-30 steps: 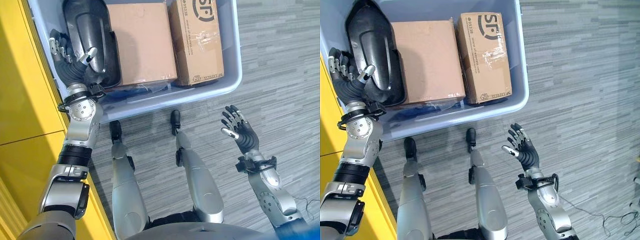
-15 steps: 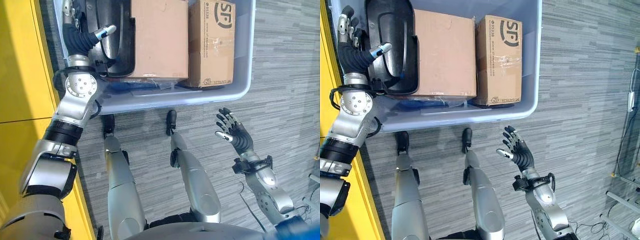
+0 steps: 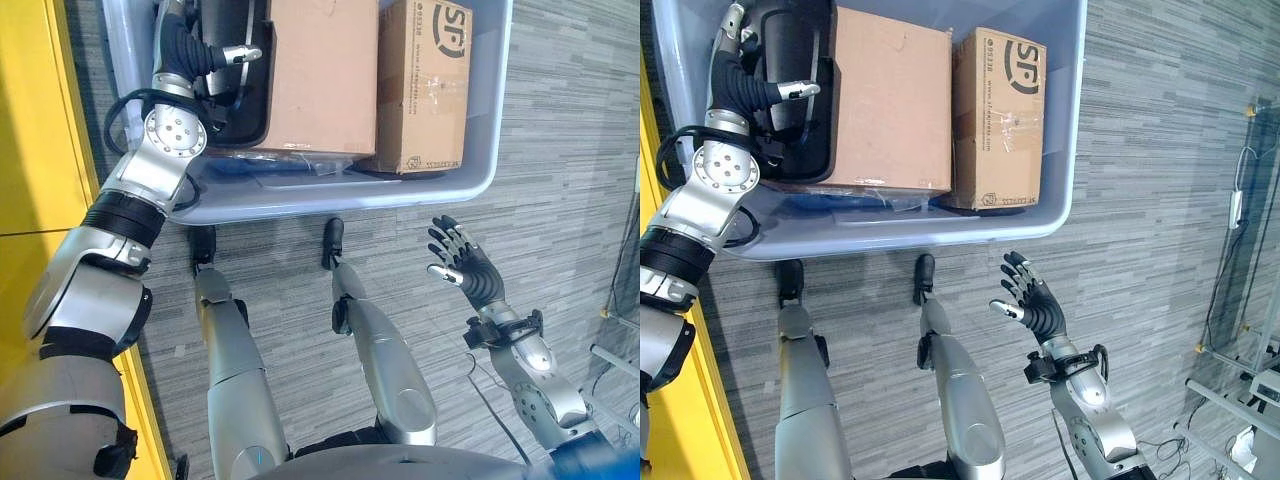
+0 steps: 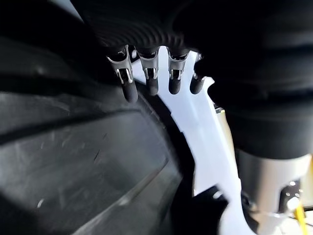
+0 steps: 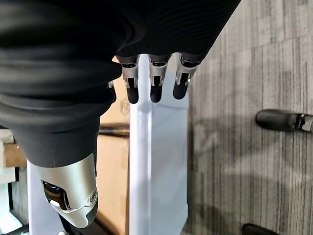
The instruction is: Move parts from the plastic box to the shelf.
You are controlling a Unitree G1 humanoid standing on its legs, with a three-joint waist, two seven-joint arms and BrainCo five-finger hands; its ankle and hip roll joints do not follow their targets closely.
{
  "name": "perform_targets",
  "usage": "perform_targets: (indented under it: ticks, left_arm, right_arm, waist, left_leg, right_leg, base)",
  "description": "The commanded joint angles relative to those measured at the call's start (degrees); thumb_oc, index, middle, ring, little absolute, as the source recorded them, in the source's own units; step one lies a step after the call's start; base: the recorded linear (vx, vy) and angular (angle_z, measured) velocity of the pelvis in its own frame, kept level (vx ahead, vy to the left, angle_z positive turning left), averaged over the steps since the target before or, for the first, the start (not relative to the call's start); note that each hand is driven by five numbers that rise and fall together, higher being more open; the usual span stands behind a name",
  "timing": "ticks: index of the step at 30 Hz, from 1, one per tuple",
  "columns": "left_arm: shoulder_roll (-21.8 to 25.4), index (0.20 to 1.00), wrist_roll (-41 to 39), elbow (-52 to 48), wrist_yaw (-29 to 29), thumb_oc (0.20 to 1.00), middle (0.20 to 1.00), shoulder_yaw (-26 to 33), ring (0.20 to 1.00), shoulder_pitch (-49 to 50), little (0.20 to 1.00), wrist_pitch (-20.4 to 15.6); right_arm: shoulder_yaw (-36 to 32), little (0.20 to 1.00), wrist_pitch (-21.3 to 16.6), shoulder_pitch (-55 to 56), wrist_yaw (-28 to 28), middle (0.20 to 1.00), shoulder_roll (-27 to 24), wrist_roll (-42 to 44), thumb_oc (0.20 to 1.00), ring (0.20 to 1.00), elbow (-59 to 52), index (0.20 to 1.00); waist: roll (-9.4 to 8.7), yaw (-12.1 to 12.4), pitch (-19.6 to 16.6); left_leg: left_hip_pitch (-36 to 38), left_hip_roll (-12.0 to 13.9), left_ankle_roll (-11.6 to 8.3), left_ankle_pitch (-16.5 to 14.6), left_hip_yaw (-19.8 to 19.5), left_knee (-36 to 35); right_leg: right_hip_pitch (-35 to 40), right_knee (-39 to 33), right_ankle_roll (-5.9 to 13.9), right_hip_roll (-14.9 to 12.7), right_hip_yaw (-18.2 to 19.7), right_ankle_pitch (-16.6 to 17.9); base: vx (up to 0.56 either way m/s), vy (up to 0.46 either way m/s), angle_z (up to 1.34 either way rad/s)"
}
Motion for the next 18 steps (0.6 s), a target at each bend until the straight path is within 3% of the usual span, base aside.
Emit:
perform_targets:
  ticks: [1, 18]
  left_arm:
    - [3.77, 1.000, 1.00, 0.12, -0.19, 1.000, 1.000, 2.05, 1.000, -1.86, 1.000, -0.29]
    - [-6.39, 1.000, -1.06, -4.20, -0.39, 1.000, 1.000, 7.38, 1.000, 6.84, 1.000, -0.33]
  right_arm:
    - [-3.36, 1.000, -2.31, -1.33, -0.13, 1.000, -2.19, -0.56, 1.000, 1.000, -2.25, 1.000]
    - [-3.95, 1.000, -1.33, -0.83, -1.00, 1.000, -2.39, -1.35, 1.000, 1.000, -3.30, 1.000]
  waist:
    - [-6.07, 1.95, 2.00]
    - [-5.56, 2.23, 1.92]
  left_leg:
    - [4.07, 0.28, 3.10, -3.19, 4.82, -1.82]
    - [4.78, -0.05, 3.38, -3.64, 5.13, -1.48]
  right_leg:
    - [9.82, 6.46, 5.83, -5.60, 0.67, -11.16]
    - [9.32, 7.97, 5.01, -5.44, 1.41, -12.48]
  base:
    - [0.00, 0.000, 0.00]
    - [0.00, -0.001, -0.01]
